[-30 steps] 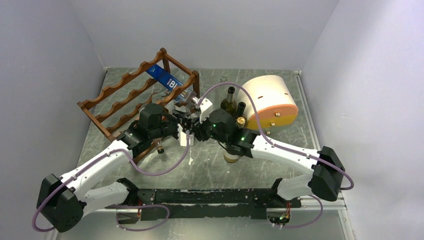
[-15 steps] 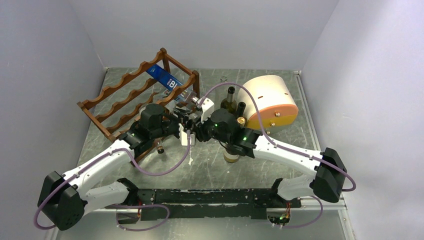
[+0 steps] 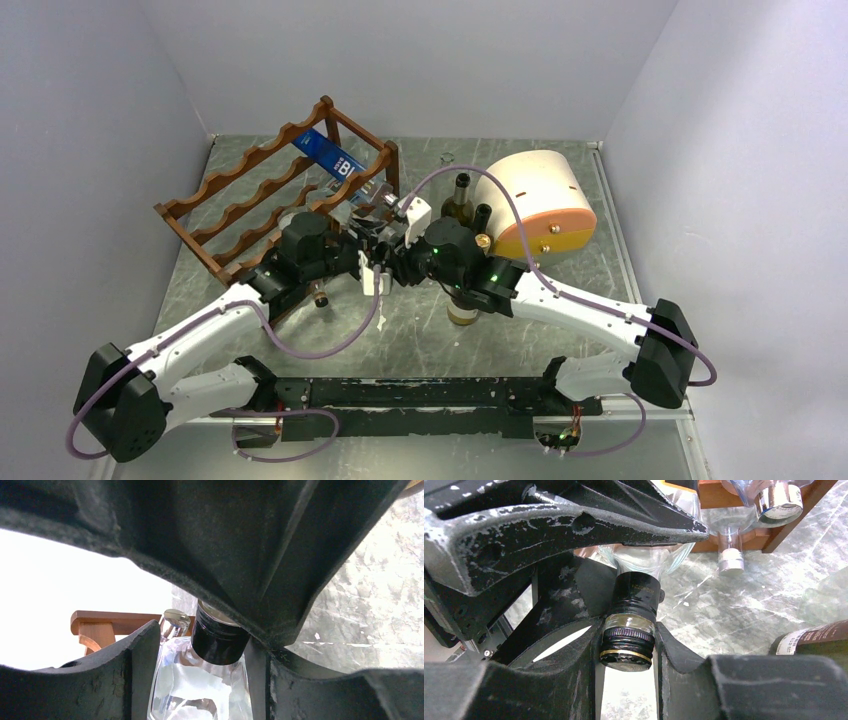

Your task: Take the wine bottle off the wine rack

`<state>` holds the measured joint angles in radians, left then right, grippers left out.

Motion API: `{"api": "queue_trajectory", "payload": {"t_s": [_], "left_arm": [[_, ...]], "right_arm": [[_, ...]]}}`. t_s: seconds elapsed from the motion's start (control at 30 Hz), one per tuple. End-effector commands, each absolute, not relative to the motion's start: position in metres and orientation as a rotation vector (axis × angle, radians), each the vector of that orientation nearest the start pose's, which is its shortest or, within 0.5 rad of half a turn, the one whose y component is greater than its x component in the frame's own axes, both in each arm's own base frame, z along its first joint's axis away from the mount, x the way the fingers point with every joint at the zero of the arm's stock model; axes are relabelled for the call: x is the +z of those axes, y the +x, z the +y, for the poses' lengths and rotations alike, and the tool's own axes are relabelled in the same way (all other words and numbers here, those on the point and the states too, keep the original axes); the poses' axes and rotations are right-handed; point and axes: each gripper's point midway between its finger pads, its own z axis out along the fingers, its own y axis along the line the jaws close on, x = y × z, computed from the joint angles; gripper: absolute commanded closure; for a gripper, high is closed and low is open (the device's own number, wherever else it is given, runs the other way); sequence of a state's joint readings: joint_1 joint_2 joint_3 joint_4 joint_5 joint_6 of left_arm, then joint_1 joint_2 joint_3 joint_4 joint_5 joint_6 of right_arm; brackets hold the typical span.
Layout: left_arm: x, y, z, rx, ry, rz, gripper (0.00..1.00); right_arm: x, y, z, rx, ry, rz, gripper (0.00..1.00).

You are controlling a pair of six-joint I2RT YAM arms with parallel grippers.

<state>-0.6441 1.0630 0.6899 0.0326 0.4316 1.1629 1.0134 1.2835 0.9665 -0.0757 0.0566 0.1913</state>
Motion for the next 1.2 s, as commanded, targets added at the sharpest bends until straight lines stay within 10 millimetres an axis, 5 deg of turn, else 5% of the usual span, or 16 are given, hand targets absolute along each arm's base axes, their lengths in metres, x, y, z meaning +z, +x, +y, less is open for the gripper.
{"api": "queue_trajectory", "payload": {"t_s": [0.0, 0.1, 0.3, 0.57, 1.17], "left_arm": [[0.218, 0.279, -0.249, 0.005, 1.587, 0.912, 0.87], [0.220, 0.278, -0.247, 0.010, 1.573, 0.908, 0.91], [0.227, 0.277, -0.244, 0.017, 1.533, 0.913, 0.93], [0.239, 0.271, -0.242, -0.011, 1.469, 0.907, 0.93], [0.267, 0.235, -0.263, -0.247, 1.485, 0.862, 0.93]], "right_arm": [[0.254, 0.188, 0.371, 0.938, -0.855, 1.765, 1.00], [0.261, 0.191, 0.373, 0.936, -0.850, 1.758, 0.94], [0.266, 0.195, 0.367, 0.898, -0.822, 1.784, 0.58], [0.294, 0.194, 0.339, 0.831, -0.765, 1.785, 0.24], [0.390, 0.188, 0.216, 0.666, -0.404, 1.657, 0.11]]}}
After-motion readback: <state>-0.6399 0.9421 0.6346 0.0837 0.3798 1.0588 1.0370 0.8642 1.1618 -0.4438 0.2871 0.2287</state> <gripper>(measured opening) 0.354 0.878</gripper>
